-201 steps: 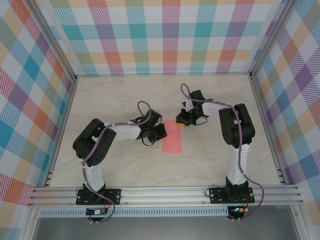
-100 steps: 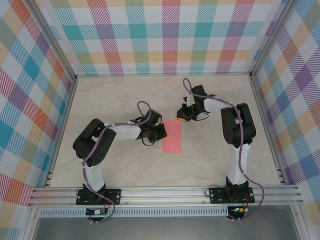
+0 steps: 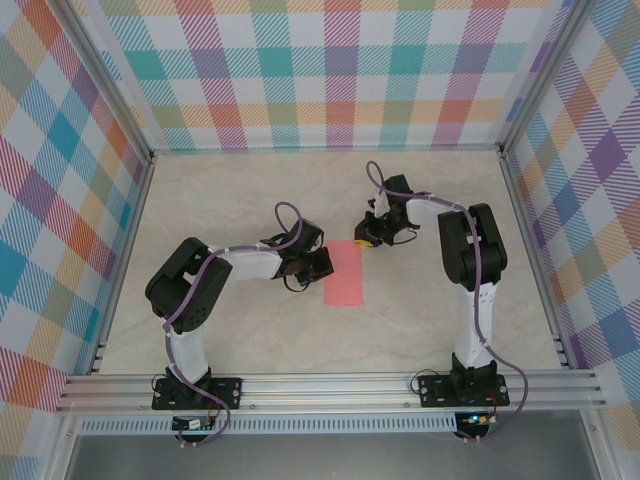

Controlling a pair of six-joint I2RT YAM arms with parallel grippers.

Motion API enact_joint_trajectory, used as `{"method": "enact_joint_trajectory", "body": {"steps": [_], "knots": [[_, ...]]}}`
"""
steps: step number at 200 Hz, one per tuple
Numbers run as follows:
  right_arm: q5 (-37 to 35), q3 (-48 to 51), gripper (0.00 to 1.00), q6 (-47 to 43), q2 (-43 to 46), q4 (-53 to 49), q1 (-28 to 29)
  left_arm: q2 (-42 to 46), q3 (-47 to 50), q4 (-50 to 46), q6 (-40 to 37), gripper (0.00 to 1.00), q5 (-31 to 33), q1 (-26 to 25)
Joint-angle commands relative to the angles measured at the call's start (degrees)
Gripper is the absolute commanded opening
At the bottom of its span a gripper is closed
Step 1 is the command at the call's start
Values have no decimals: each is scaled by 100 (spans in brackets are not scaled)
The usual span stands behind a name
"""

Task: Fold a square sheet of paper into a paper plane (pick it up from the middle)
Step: Fold the square sheet of paper in half at the center of the table.

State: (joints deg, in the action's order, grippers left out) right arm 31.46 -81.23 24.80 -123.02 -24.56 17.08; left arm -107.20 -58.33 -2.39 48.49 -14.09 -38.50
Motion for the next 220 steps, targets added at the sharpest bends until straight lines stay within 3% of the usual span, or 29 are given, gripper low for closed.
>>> {"method": "enact_joint_trajectory", "body": {"steps": [1, 60, 129, 220], "knots": [[-351, -82, 13, -44, 9, -409, 15, -29, 225, -684, -103, 0, 205, -50], [293, -302, 13, 101, 214, -295, 14, -18, 208, -699, -103, 0, 205, -45], [-94, 80, 13, 173, -194, -198, 14, 89, 157, -822, -172, 0, 297, -52], [154, -9, 14, 208, 628, -345, 15, 138, 159, -853, -206, 0, 329, -48]]}}
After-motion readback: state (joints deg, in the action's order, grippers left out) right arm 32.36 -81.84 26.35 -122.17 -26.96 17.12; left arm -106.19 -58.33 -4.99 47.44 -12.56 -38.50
